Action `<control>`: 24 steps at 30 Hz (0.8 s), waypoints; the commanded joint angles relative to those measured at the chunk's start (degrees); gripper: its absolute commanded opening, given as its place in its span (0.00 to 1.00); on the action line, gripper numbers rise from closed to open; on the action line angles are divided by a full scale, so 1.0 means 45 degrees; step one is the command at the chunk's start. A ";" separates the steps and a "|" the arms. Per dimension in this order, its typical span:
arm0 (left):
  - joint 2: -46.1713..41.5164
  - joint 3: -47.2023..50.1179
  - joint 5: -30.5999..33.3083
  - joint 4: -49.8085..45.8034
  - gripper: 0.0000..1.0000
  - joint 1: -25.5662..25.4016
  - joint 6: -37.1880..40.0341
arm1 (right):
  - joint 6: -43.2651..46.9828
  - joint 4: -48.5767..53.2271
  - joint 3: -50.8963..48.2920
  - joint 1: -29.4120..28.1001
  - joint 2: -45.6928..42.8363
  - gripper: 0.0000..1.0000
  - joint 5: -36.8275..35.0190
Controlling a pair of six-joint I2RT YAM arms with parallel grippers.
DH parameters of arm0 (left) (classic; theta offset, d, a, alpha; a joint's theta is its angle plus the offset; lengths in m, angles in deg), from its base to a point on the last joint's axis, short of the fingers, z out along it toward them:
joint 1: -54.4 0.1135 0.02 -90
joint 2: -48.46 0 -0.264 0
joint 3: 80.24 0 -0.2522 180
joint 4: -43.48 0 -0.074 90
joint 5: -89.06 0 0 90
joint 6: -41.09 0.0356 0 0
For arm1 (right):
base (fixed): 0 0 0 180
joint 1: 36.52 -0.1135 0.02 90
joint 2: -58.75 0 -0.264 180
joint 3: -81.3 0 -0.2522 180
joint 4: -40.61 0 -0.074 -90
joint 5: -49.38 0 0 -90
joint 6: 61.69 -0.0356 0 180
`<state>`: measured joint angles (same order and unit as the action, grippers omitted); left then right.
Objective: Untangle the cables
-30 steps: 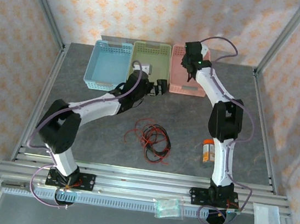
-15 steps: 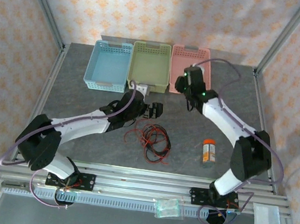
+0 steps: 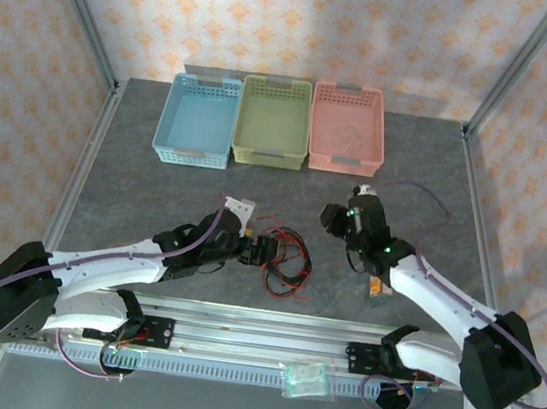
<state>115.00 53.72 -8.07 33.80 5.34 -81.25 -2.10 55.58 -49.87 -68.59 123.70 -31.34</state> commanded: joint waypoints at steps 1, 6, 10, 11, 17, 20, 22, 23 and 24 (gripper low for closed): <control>0.0071 0.0049 -0.0318 -0.0007 0.83 -0.0286 -0.0215 | -0.0564 -0.0414 -0.0264 -0.0349 -0.0663 0.32 0.1433; 0.0901 -0.0064 -0.0362 0.0065 0.78 -0.0677 -0.0658 | -0.0689 0.0238 -0.0625 -0.0375 -0.1832 0.32 0.1771; 0.1744 -0.0328 -0.0650 0.0161 0.73 -0.0775 -0.0486 | -0.0561 0.0865 -0.0633 -0.0372 -0.2388 0.31 0.0746; 0.1928 -0.0464 -0.0627 0.0042 0.70 -0.0849 -0.0399 | -0.0614 0.0872 -0.0614 -0.0372 -0.2473 0.31 0.0666; 0.2608 -0.0784 -0.0394 -0.0107 0.56 -0.1030 0.0035 | -0.0590 0.0958 -0.0537 -0.0372 -0.2481 0.31 0.0487; 0.2693 -0.0878 -0.0095 -0.0271 0.45 -0.1055 0.0116 | -0.0569 0.0976 -0.0506 -0.0372 -0.2475 0.31 0.0545; 0.2703 -0.0856 0.0021 -0.0281 0.43 -0.1072 0.0111 | -0.0465 0.0901 -0.0569 -0.0373 -0.2480 0.31 0.0575; 0.2731 -0.0836 0.0079 -0.0261 0.43 -0.1081 0.0114 | -0.0341 0.0835 -0.0624 -0.0372 -0.2475 0.31 0.0595; 0.2785 -0.0860 0.0118 -0.0322 0.42 -0.1078 0.0125 | -0.0251 0.0787 -0.0663 -0.0372 -0.2461 0.31 0.0576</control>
<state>127.00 51.19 -9.43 33.56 0.75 -81.82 -4.16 59.08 -52.05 -70.12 113.12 -27.32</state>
